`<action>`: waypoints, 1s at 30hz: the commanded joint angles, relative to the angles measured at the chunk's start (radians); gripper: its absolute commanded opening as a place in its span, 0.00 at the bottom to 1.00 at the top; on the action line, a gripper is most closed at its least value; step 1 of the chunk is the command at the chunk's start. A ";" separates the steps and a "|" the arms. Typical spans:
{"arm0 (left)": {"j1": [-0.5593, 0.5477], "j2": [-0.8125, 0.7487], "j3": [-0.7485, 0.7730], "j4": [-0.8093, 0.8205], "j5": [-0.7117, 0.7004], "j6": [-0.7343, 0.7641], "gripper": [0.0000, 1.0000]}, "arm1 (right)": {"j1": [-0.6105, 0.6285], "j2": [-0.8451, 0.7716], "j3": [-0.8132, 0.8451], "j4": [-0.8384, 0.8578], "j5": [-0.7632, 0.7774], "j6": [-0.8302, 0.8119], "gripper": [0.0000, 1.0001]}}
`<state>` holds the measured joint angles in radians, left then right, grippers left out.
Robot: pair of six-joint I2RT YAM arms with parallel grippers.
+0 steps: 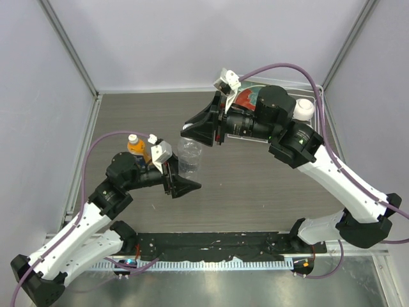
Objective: Screw on the bottle caps
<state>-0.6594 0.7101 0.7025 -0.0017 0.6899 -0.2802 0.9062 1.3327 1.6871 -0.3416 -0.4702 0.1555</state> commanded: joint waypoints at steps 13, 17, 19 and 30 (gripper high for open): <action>0.030 0.002 0.166 0.241 -0.220 0.049 0.00 | 0.191 0.098 -0.009 -0.327 0.329 -0.031 0.01; 0.032 0.000 0.164 0.235 -0.248 0.070 0.00 | 0.229 0.109 -0.001 -0.375 0.439 -0.008 0.01; 0.032 -0.001 0.163 0.226 -0.239 0.075 0.00 | 0.246 0.115 0.002 -0.401 0.502 0.004 0.01; 0.032 -0.020 0.108 0.175 -0.092 0.134 0.00 | 0.252 0.114 0.046 -0.405 0.585 0.010 0.05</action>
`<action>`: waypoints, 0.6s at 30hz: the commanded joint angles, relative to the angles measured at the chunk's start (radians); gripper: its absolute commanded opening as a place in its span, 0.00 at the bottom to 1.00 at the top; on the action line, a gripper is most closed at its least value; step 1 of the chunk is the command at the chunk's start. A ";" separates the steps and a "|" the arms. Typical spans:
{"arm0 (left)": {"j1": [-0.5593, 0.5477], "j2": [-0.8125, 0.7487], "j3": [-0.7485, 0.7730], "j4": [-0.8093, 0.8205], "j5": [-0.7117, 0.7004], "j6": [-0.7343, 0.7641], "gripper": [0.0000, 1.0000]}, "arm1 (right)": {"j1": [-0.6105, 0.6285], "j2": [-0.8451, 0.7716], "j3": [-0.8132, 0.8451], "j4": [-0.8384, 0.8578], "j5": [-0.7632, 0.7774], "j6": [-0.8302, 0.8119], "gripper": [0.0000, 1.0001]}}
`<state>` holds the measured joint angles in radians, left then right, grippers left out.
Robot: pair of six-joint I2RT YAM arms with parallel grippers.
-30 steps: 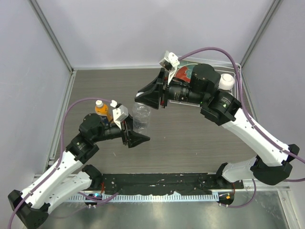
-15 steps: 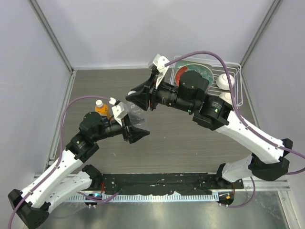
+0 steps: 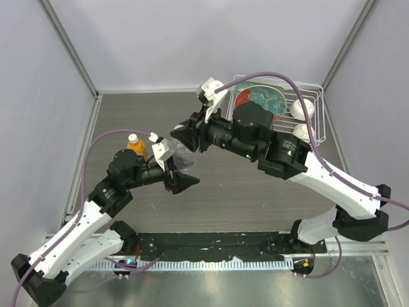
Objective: Screw on the bottle caps
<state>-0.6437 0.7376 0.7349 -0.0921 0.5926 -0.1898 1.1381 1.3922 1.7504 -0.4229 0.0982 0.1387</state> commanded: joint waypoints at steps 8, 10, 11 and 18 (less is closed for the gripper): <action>0.016 -0.027 0.090 0.325 -0.218 0.052 0.00 | 0.063 0.103 0.001 -0.343 0.113 0.078 0.01; 0.016 -0.015 0.106 0.327 -0.273 0.049 0.00 | 0.084 0.126 0.003 -0.344 0.153 0.097 0.01; 0.016 -0.014 0.110 0.325 -0.281 0.052 0.00 | 0.091 0.136 0.011 -0.346 0.172 0.104 0.01; 0.016 -0.006 0.139 0.273 -0.332 0.046 0.00 | 0.153 0.228 0.103 -0.436 0.434 0.147 0.01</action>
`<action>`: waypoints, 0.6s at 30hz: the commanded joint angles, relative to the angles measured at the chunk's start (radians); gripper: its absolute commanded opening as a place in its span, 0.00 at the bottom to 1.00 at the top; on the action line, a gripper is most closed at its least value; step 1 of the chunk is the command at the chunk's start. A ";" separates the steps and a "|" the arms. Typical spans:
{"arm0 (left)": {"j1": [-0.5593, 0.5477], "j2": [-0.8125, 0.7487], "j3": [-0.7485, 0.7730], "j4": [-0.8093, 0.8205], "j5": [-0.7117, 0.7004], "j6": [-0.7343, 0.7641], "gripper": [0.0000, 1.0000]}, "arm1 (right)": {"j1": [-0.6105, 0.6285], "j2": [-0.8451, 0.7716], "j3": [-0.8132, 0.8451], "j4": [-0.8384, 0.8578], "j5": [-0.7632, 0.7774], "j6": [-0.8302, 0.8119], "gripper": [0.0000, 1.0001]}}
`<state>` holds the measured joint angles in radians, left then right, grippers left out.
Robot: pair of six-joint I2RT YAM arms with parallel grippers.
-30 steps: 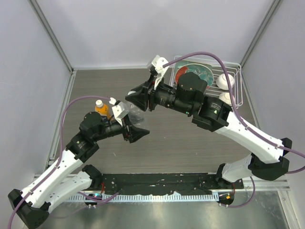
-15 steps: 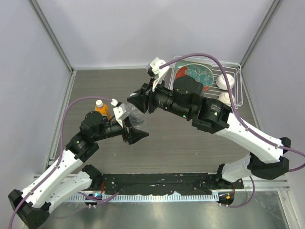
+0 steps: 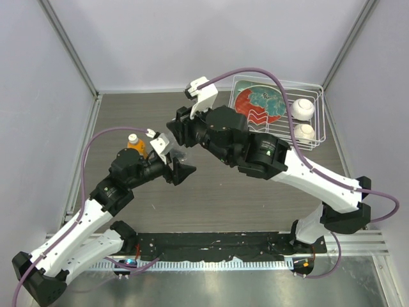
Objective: Screw on the bottle caps
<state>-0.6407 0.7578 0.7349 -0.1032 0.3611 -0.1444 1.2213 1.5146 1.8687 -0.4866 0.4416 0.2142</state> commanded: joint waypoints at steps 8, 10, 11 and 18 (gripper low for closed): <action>0.021 -0.032 0.120 0.273 -0.099 -0.101 0.00 | 0.112 0.142 0.052 -0.372 0.236 0.051 0.08; 0.022 -0.034 0.110 0.275 -0.099 -0.115 0.00 | 0.112 0.145 0.070 -0.363 0.238 0.040 0.11; 0.022 -0.035 0.109 0.277 -0.090 -0.119 0.00 | 0.112 0.147 0.090 -0.360 0.235 0.027 0.12; 0.026 -0.058 0.074 0.289 -0.039 -0.106 0.00 | 0.112 0.147 0.159 -0.313 0.186 -0.010 0.27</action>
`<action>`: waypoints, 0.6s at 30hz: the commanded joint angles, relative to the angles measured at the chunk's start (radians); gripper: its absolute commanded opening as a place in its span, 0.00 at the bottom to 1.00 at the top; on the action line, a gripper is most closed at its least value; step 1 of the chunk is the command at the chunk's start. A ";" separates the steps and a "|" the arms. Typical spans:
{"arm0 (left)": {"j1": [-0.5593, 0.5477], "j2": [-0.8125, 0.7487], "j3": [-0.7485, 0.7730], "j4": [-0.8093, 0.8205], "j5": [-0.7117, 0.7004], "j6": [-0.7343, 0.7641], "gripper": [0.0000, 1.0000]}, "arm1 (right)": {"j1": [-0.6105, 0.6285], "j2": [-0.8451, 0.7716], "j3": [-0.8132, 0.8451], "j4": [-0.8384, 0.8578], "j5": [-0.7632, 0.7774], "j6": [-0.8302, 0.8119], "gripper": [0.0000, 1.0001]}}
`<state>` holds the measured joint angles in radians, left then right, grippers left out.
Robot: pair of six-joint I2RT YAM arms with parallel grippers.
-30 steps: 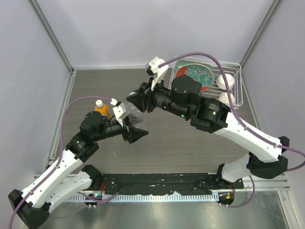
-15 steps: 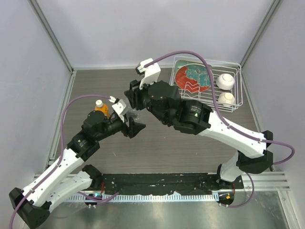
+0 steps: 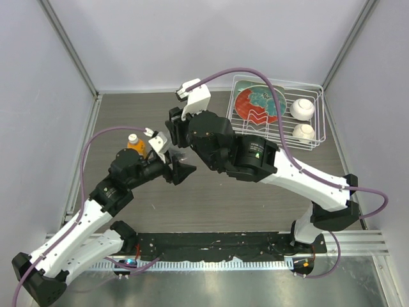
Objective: Screw on the bottle caps
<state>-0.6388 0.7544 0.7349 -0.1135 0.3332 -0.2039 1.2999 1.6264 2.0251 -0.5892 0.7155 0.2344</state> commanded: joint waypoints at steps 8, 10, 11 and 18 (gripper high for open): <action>0.025 -0.061 0.041 0.298 0.032 -0.043 0.00 | 0.032 0.018 0.029 -0.201 -0.110 -0.055 0.47; 0.025 -0.064 0.040 0.301 0.039 -0.045 0.00 | 0.032 0.013 0.030 -0.193 -0.110 -0.061 0.48; 0.025 -0.061 0.040 0.301 0.041 -0.046 0.00 | 0.032 0.007 0.030 -0.190 -0.106 -0.064 0.49; 0.025 -0.067 0.034 0.296 0.064 -0.048 0.00 | 0.032 0.000 0.046 -0.178 -0.119 -0.087 0.52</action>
<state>-0.6250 0.7269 0.7334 -0.0402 0.3893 -0.2337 1.3201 1.6276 2.0666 -0.6415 0.6376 0.1677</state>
